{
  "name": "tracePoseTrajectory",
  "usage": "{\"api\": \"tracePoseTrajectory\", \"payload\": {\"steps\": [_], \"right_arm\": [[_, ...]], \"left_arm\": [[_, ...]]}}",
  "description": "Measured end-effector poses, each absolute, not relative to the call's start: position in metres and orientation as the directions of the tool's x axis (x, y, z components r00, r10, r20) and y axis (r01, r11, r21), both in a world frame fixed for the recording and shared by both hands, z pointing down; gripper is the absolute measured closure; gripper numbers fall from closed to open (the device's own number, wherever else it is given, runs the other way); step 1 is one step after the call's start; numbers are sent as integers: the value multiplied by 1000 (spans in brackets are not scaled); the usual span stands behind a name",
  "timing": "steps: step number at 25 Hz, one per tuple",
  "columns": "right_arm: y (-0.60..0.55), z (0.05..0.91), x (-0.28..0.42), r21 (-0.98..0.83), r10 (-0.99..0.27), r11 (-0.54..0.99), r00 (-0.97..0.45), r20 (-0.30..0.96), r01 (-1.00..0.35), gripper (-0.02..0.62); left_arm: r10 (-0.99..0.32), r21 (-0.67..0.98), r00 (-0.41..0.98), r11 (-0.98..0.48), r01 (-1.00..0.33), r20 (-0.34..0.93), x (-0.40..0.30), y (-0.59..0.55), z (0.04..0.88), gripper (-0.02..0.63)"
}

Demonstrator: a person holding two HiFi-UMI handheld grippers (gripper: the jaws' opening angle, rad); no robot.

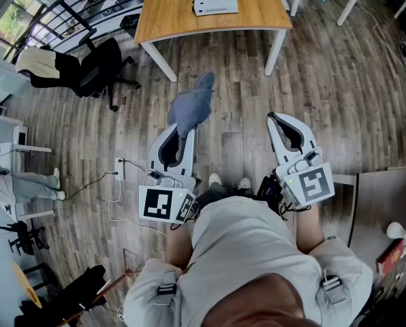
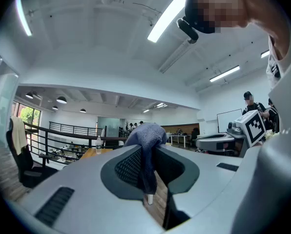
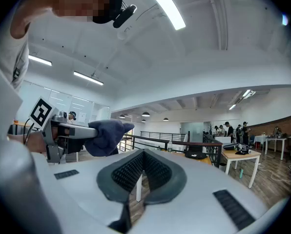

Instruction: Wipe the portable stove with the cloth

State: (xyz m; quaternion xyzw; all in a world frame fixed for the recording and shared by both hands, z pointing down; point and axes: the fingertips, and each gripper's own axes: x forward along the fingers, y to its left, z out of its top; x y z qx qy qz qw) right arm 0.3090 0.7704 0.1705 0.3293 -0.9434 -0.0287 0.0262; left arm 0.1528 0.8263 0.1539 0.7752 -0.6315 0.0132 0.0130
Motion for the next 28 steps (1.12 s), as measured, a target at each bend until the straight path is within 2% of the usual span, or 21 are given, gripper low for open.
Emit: {"api": "tracePoseTrajectory", "payload": {"steps": [13, 28], "right_arm": [[734, 169, 299, 35, -664, 748, -748, 27, -663, 577], [674, 170, 219, 119, -707, 706, -704, 68, -698, 575]], "left_arm": [[-973, -2, 227, -227, -974, 36, 147, 794, 156, 529], [-955, 14, 295, -295, -956, 24, 70, 720, 163, 528]]}}
